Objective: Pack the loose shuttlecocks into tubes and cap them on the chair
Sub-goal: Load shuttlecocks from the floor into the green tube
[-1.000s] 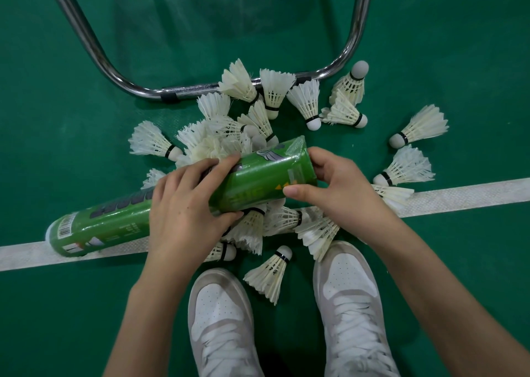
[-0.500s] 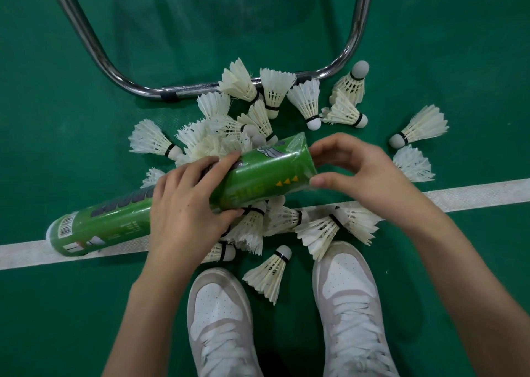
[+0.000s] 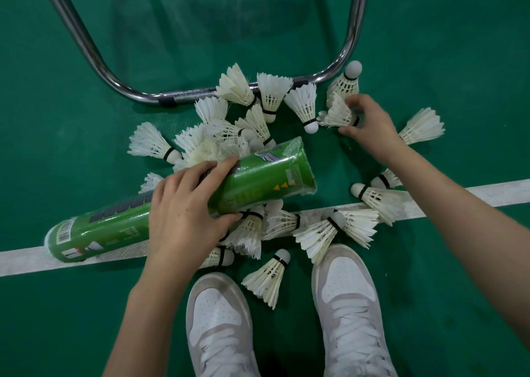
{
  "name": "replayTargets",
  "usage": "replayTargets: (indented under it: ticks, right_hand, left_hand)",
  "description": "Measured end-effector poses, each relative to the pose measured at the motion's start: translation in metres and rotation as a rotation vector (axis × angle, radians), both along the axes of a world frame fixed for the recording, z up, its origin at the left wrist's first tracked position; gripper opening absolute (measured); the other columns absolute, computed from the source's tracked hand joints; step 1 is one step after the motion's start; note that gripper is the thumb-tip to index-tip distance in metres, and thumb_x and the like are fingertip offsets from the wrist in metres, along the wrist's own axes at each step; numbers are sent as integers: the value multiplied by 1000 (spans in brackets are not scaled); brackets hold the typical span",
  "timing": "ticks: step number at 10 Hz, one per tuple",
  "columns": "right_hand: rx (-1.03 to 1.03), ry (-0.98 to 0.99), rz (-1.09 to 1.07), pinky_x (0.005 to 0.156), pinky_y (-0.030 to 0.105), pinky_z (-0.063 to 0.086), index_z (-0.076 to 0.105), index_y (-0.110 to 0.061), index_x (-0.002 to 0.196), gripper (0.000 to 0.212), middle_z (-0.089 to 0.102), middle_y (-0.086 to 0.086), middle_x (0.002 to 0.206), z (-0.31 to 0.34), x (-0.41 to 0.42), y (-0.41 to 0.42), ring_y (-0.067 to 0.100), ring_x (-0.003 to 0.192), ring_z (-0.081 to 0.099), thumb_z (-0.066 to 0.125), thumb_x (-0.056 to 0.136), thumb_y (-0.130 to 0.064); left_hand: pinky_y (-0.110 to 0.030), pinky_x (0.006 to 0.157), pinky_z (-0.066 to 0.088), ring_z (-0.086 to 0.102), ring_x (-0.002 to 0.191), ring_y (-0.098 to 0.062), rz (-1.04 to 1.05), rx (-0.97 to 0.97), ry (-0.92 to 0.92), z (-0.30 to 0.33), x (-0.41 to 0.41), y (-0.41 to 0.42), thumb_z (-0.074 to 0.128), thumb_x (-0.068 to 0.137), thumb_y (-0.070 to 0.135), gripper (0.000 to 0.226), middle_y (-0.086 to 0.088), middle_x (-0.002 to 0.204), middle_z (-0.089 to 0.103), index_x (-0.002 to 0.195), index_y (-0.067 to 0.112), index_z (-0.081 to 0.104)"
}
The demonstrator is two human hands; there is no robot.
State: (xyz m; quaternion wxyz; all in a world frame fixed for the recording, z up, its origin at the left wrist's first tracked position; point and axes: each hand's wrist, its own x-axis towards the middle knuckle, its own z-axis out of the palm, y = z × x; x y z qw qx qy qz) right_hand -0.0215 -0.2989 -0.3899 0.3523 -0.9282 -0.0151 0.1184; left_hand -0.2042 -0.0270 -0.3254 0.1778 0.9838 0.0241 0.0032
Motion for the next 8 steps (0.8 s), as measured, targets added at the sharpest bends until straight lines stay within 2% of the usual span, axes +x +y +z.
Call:
replayTargets:
  ticks: [1, 2, 3, 4, 5, 6, 7, 8]
  right_hand:
    - [24, 18, -19, 94, 36, 43, 43, -14, 128, 58, 52, 5, 125, -5, -1, 0, 23, 108, 53, 71, 78, -11]
    - [24, 29, -3, 88, 39, 47, 32, -25, 137, 76, 47, 6, 127, -5, -8, 0, 22, 103, 53, 75, 75, -17]
    - [-55, 22, 84, 85, 36, 45, 23, -37, 141, 86, 39, 8, 130, -4, -16, -1, 23, 91, 52, 76, 74, -24]
    - [-90, 9, 87, 79, 33, 43, 41, -28, 131, 65, 40, 6, 131, -2, -24, 0, 24, 86, 56, 75, 75, -30]
    - [-160, -17, 76, 81, 38, 43, 53, -17, 118, 54, 50, 7, 122, 1, -30, -1, 26, 98, 52, 74, 73, -37]
    - [-222, -38, 92, 89, 39, 34, 61, -14, 109, 50, 57, 4, 120, 11, -35, -3, 27, 119, 37, 73, 70, -44]
    - [-82, 0, 34, 89, 35, 35, 69, -15, 98, 39, 62, -2, 111, 25, -41, -3, 19, 113, 43, 73, 70, -42]
    - [84, 67, -56, 84, 33, 45, 72, -14, 90, 26, 63, -11, 86, 45, -50, -2, 13, 89, 56, 72, 75, -36]
  left_hand:
    - [-46, 94, 38, 48, 111, -28, -1, -3, 2, 1, 0, 0, 85, 60, 31, 87, -2, 124, 57, 137, 32, 44]
    - [-46, 95, 37, 48, 111, -29, -3, -4, 1, 1, 0, -1, 85, 60, 31, 87, -2, 123, 58, 137, 32, 44]
    - [-46, 94, 38, 49, 111, -29, -4, -5, -1, 1, 0, -2, 85, 60, 30, 87, -2, 123, 58, 137, 32, 45]
    - [-47, 94, 38, 48, 111, -29, 0, -8, 0, 1, 0, -2, 85, 60, 30, 87, -2, 123, 58, 137, 32, 44]
    - [-47, 94, 37, 48, 111, -28, 0, -9, 2, 1, -1, -1, 85, 60, 31, 87, -2, 124, 58, 137, 33, 44]
    - [-46, 95, 36, 47, 112, -27, 3, -22, 5, 0, -1, 0, 84, 61, 31, 86, -1, 124, 57, 137, 33, 44]
    - [-46, 95, 36, 47, 112, -27, 4, -19, 5, 0, -1, 0, 84, 61, 31, 86, -1, 124, 57, 137, 33, 44]
    - [-46, 95, 36, 47, 112, -27, 5, -18, 6, 0, -1, 0, 85, 61, 31, 86, -1, 125, 57, 137, 33, 43]
